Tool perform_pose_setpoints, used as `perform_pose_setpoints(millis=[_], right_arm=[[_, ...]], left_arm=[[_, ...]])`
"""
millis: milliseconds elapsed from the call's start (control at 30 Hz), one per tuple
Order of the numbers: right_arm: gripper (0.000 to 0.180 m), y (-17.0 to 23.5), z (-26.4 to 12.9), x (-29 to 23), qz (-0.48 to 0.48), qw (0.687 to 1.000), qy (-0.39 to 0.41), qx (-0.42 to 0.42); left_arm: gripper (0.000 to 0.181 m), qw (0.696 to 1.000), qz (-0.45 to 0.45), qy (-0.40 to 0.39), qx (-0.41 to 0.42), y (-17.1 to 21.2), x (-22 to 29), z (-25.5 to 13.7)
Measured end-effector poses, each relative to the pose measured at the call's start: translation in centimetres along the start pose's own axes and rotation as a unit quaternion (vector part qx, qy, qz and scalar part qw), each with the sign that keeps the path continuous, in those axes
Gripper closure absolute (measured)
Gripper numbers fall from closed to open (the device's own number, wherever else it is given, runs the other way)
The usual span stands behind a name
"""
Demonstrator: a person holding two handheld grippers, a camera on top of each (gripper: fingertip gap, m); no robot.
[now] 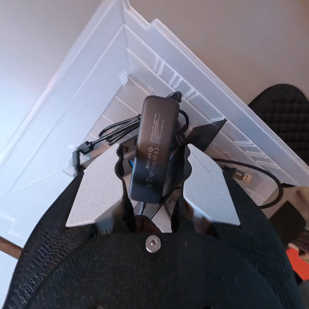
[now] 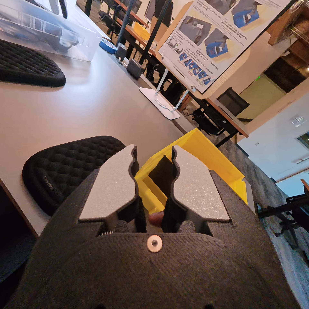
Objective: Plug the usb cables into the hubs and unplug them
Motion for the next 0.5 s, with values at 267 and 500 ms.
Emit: perform_pose_setpoints(millis=[267, 500], right_arm=[[0.140, -0.2, 0.6, -0.2, -0.013, 1.000, 0.000, -0.005], [0.143, -0.4, 0.3, 0.0, -0.012, 1.000, 0.008, 0.008]], left_arm=[[0.133, 0.998, 0.046, -0.020, -0.047, 0.6, 0.1, 1.4], [0.134, 0.991, 0.067, -0.066, 0.091, -1.3, 1.5, -4.0]])
Point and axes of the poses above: each gripper's, where its closed fingertips meet, z out along the fingers, y out of its underside, x = y × z across the jaws, the point moved 5 cm from there along -z, back along the fingers, and after that the axes turned 7 degrees about -z, right-handed, at the moved point
